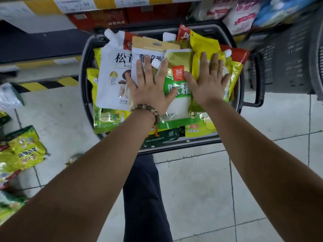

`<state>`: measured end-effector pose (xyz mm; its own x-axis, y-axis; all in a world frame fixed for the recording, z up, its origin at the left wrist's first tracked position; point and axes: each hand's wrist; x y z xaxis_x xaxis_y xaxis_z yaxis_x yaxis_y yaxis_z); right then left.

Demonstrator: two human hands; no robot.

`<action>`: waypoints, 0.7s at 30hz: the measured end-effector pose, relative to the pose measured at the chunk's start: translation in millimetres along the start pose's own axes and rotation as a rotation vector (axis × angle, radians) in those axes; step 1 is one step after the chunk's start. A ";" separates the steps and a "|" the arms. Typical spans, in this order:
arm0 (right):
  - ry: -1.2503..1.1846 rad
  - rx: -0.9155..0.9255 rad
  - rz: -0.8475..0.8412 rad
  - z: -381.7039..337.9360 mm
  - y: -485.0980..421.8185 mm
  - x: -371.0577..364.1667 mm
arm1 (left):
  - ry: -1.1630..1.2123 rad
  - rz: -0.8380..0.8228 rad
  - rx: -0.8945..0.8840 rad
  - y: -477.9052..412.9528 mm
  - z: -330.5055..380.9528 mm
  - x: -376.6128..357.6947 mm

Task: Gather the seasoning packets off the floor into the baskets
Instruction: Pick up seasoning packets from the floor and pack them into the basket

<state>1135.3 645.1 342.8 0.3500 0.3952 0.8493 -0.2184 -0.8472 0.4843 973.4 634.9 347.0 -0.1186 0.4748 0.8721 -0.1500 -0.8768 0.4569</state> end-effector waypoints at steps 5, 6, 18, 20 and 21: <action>-0.087 0.000 -0.034 -10.6 10.8 20.1 | 0.169 0.029 -0.036 11.2 -13.6 15.3; -0.122 0.039 -0.009 -15.6 18.6 20.3 | 0.236 0.054 -0.017 15.7 -19.0 17.1; -0.166 0.546 -0.106 -160.6 123.1 -23.4 | 0.765 0.318 0.379 133.0 -180.2 8.6; -0.117 0.606 -0.158 -197.3 140.0 -43.9 | 0.818 0.341 0.456 162.3 -218.0 0.9; -0.096 0.632 -0.183 -216.9 148.5 -55.6 | 0.837 0.346 0.501 177.4 -237.9 -3.7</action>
<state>885.8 574.4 413.1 0.4163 0.5439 0.7286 0.4181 -0.8261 0.3778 713.7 495.9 383.2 -0.7508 -0.0763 0.6561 0.4255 -0.8157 0.3919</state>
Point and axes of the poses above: each hand's wrist, its own y-axis away from the middle knuckle, its own x-axis out of the back of the hand, z = x × y, and after that the axes turned 1 degree about -z, right-handed
